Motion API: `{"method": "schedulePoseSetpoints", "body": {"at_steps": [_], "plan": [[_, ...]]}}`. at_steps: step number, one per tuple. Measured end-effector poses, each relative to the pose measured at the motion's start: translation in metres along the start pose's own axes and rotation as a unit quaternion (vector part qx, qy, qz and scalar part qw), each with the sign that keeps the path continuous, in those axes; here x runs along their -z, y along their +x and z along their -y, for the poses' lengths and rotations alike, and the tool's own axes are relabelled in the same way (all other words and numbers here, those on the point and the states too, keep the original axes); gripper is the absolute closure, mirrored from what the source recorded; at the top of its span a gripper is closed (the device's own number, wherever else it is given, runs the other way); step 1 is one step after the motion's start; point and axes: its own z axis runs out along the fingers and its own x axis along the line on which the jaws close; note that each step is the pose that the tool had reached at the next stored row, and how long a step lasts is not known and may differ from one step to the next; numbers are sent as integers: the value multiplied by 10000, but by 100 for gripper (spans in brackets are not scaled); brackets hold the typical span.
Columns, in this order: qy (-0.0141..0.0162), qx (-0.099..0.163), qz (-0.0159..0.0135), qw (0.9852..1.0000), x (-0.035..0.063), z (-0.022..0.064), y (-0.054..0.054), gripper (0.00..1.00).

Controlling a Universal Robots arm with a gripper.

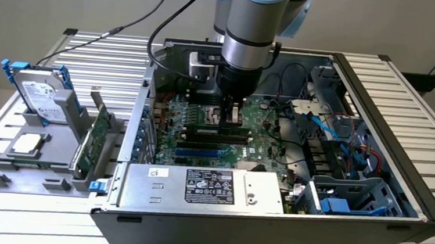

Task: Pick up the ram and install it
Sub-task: 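Insert the ram into the slot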

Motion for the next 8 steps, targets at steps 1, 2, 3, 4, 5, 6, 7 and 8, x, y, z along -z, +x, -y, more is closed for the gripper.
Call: {"method": "schedulePoseSetpoints", "body": {"at_steps": [1, 2, 3, 4, 5, 6, 7, 8], "plan": [[0, 0, 1, 10000, -17, 2, -1, 86], [1, 0, 2, 10000, -33, 3, -1, 86], [1, 0, 1, 10000, -40, 4, -2, 86], [0, 0, 0, 10000, -41, 3, -1, 86], [0, 0, -1, 10000, -41, 3, -1, 86], [0, 0, -1, 10000, -41, 3, -1, 86], [0, 0, 1, 10000, -43, 4, -2, 86], [0, 0, 1, 10000, -43, 4, -2, 86]]}}
